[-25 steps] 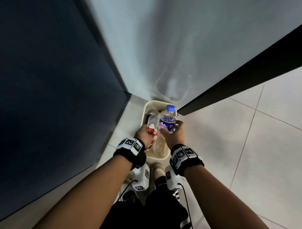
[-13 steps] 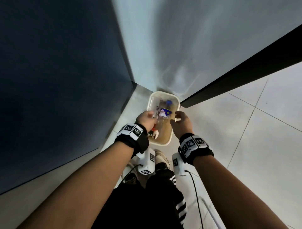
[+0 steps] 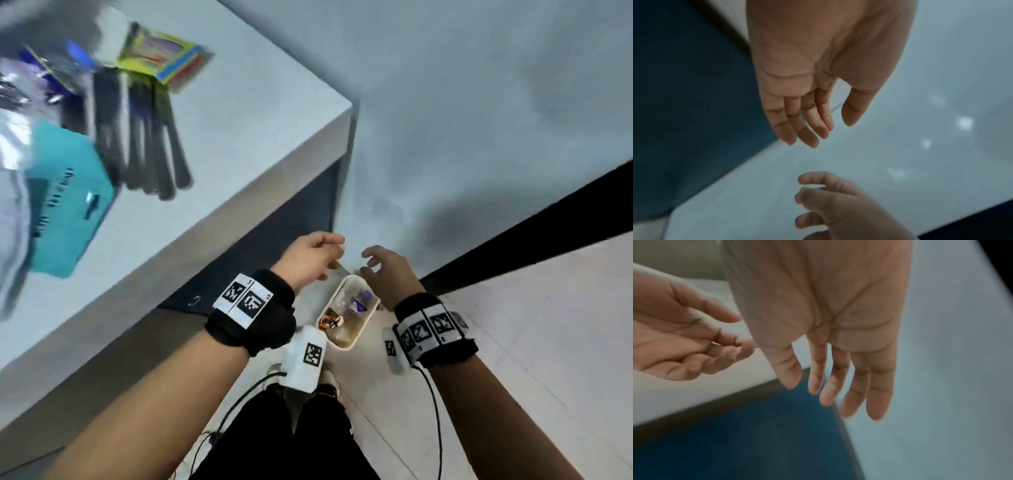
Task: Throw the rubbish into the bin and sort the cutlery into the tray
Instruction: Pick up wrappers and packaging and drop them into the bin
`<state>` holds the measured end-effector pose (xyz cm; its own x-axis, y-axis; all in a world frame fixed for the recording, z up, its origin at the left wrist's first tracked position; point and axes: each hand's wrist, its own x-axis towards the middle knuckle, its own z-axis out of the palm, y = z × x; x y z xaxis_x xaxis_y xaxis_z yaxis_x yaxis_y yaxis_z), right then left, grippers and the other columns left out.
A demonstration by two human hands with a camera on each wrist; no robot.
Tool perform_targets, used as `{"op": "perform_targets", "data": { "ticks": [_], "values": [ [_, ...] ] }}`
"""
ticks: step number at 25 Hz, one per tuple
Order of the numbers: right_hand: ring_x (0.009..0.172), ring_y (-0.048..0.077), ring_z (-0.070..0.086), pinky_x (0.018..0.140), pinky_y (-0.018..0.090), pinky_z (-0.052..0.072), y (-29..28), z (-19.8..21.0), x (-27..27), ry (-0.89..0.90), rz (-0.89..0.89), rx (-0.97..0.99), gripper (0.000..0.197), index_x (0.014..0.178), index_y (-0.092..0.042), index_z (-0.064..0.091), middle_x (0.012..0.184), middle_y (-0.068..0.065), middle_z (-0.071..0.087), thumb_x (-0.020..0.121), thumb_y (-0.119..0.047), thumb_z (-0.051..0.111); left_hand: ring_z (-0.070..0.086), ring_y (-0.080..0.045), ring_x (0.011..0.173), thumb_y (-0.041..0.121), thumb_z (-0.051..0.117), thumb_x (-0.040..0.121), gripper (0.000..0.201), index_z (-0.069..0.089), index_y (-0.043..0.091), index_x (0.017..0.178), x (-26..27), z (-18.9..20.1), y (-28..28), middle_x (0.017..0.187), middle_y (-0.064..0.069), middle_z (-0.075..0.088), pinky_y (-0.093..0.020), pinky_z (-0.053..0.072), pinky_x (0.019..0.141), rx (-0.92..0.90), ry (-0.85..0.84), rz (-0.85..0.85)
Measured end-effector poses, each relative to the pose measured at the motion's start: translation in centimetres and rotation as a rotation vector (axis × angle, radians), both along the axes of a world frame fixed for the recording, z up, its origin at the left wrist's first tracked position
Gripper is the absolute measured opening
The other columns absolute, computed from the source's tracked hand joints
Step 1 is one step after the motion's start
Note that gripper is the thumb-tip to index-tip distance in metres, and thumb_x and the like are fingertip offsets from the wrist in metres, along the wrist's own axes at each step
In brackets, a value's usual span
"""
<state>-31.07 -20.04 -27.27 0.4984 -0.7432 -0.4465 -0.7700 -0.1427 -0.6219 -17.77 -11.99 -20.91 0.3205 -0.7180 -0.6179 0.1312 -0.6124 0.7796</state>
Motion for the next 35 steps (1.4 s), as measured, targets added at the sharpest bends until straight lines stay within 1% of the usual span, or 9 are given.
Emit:
{"op": "perform_targets", "data": {
  "ticks": [6, 12, 16, 20, 22, 26, 29, 32, 35],
  "values": [
    [0.096, 0.02, 0.057, 0.081, 0.021, 0.036, -1.0, 14.9, 7.2, -0.075, 0.336, -0.145, 0.032, 0.119, -0.015, 0.058, 0.101, 0.006, 0.062, 0.088, -0.018, 0.054, 0.053, -0.005, 0.069, 0.013, 0.055, 0.091, 0.025, 0.061, 0.013, 0.116, 4.0, 13.9, 4.7, 0.078, 0.009, 0.056, -0.003, 0.041, 0.05, -0.201, -0.228, 0.1],
    [0.09, 0.021, 0.054, 0.079, 0.021, 0.035, 1.7, 20.8, 15.6, -0.186, 0.488, -0.236, 0.031, 0.116, -0.013, 0.06, 0.102, 0.006, 0.06, 0.086, -0.019, 0.057, 0.055, 0.005, 0.065, 0.015, 0.058, 0.088, 0.025, 0.063, 0.017, 0.112, 11.1, 18.2, 12.6, 0.083, 0.008, 0.062, -0.007, 0.041, 0.053, -0.186, -0.464, 0.353],
    [0.088, 0.018, 0.052, 0.075, 0.024, 0.039, 5.6, 22.1, 22.3, -0.205, 0.615, -0.242, 0.032, 0.118, -0.011, 0.059, 0.115, 0.011, 0.061, 0.088, -0.017, 0.056, 0.059, -0.018, 0.092, 0.017, 0.061, 0.086, 0.036, 0.06, 0.01, 0.122, 17.0, 17.6, 19.3, 0.122, -0.008, 0.061, -0.016, 0.048, 0.072, 0.031, -0.602, 0.579],
    [0.093, 0.018, 0.056, 0.071, 0.024, 0.045, 9.3, 21.7, 28.5, -0.15, 0.677, -0.206, 0.038, 0.128, -0.012, 0.051, 0.126, 0.011, 0.06, 0.09, -0.02, 0.055, 0.05, -0.03, 0.123, 0.032, 0.063, 0.08, 0.061, 0.044, 0.016, 0.136, 20.0, 14.4, 22.5, 0.141, -0.014, 0.042, -0.038, 0.042, 0.104, 0.428, -0.799, 0.405],
    [0.111, 0.024, 0.056, 0.085, 0.027, 0.049, 10.6, 20.9, 31.0, -0.073, 0.691, -0.228, 0.046, 0.134, -0.016, 0.044, 0.136, 0.012, 0.054, 0.09, -0.025, 0.053, 0.044, -0.033, 0.126, 0.04, 0.066, 0.074, 0.073, 0.038, 0.016, 0.137, 20.4, 12.9, 22.3, 0.139, -0.014, 0.039, -0.044, 0.041, 0.104, 0.556, -0.881, 0.286],
    [0.134, 0.035, 0.035, 0.111, 0.041, 0.032, 12.4, 20.3, 34.0, 0.081, 0.717, -0.294, 0.054, 0.141, -0.015, 0.032, 0.14, 0.017, 0.044, 0.091, -0.027, 0.048, 0.05, -0.032, 0.119, 0.043, 0.071, 0.067, 0.082, 0.033, 0.016, 0.135, 20.5, 10.9, 21.0, 0.131, -0.009, 0.046, -0.043, 0.045, 0.097, 0.654, -0.902, 0.187],
    [0.129, 0.036, 0.043, 0.108, 0.044, 0.038, 12.9, 20.1, 35.4, 0.071, 0.674, -0.339, 0.051, 0.135, -0.013, 0.04, 0.137, 0.014, 0.051, 0.087, -0.023, 0.053, 0.055, -0.03, 0.116, 0.028, 0.069, 0.072, 0.072, 0.035, 0.011, 0.133, 20.7, 10.9, 20.6, 0.128, -0.01, 0.048, -0.039, 0.048, 0.091, 0.645, -0.884, 0.151],
    [0.119, 0.034, 0.054, 0.1, 0.037, 0.045, 13.1, 20.3, 36.0, -0.06, 0.597, -0.278, 0.038, 0.124, -0.003, 0.051, 0.128, 0.019, 0.058, 0.086, -0.004, 0.048, 0.065, -0.028, 0.101, 0.011, 0.06, 0.079, 0.032, 0.061, 0.006, 0.111, 20.6, 11.3, 20.8, 0.114, -0.011, 0.063, -0.032, 0.052, 0.081, 0.591, -0.963, 0.07],
    [0.117, 0.036, 0.054, 0.099, 0.037, 0.043, 13.4, 20.8, 35.8, -0.108, 0.608, -0.209, 0.034, 0.117, 0.006, 0.056, 0.125, 0.025, 0.058, 0.087, 0.003, 0.041, 0.064, -0.03, 0.101, 0.006, 0.047, 0.087, 0.03, 0.068, 0.008, 0.11, 19.9, 11.8, 21.2, 0.109, -0.013, 0.068, -0.031, 0.05, 0.082, 0.458, -1.056, -0.014]
  ]
}}
